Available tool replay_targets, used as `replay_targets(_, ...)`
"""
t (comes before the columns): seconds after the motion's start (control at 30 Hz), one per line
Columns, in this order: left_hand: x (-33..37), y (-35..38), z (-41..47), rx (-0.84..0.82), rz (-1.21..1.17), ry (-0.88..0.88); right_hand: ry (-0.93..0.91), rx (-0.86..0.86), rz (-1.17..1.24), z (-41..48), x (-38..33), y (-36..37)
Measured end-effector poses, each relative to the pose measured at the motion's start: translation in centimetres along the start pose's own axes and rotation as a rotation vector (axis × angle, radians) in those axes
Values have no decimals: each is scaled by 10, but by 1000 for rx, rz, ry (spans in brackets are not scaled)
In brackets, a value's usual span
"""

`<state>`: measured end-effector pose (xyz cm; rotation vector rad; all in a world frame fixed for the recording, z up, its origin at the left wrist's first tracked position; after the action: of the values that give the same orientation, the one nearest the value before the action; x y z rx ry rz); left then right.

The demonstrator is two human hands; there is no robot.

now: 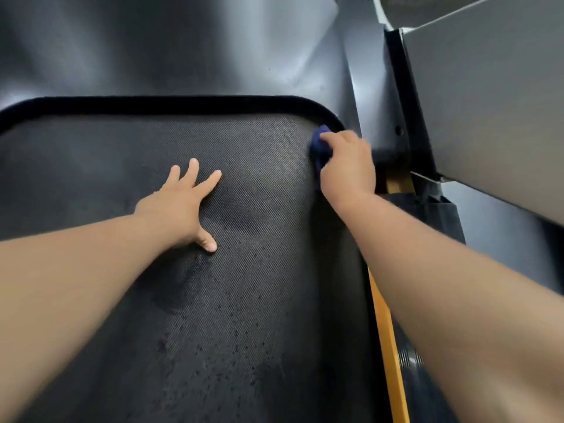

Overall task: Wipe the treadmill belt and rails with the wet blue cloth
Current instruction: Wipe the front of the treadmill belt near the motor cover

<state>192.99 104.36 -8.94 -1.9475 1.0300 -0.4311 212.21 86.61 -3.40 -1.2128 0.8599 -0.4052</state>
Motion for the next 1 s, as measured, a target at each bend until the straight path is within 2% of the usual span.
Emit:
replay_targets(0.07,-8,2,-5,27,-45,-51,-73,-128,-72,-3,-22,18)
replay_targets(0.17,-27,15,-15,-1,-137,-195,-343,-252,85,-50,-93,50)
replay_targets(0.27,-35,19,-22,-24,-140,-171,-473,-359,212,-79,-115,61)
replay_targets(0.33,-38,19,-23,-34,-107,-124,-382,-242,162,-48,-86,43)
replay_targets(0.4,-41,22,-23,-54,-73,-109,-211,-142,59,-7,-41,22)
replay_targets(0.47,-41,24,-22,-64,-70,-120,-79,-158,-22,16,-8,14)
replay_targets(0.53,-38,24,-22,-45,-80,-145,-99,-196,-34,14,-17,20)
replay_targets(0.63,-42,29,-24,-55,-99,-262,-331,-258,57,-34,-80,45)
replay_targets(0.7,-44,33,-26,-103,-111,-311,-418,-301,162,-62,-107,57)
replay_targets(0.77,-41,34,-26,-137,-104,-299,-384,-240,183,-49,-96,54)
replay_targets(0.83,-40,32,-24,-132,-105,-286,-216,-122,88,-9,-55,41)
replay_targets(0.9,-41,32,-24,-130,-105,-284,-34,-76,3,24,-17,27)
replay_targets(0.93,-41,33,-24,-138,-100,-285,-3,-94,-18,30,-14,28)
replay_targets(1.0,-41,35,-23,-151,-95,-286,-78,-145,9,21,-40,37)
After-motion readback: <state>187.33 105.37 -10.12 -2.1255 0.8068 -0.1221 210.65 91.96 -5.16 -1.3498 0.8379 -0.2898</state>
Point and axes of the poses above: each hand's wrist, its own z-axis towards the middle knuckle, its own y-axis out of the palm, x = y × z, the point moved 10 cm from there along z, towards the middle knuckle, and after that the axes turned 12 degrees about -y, right-handed, at the moved point
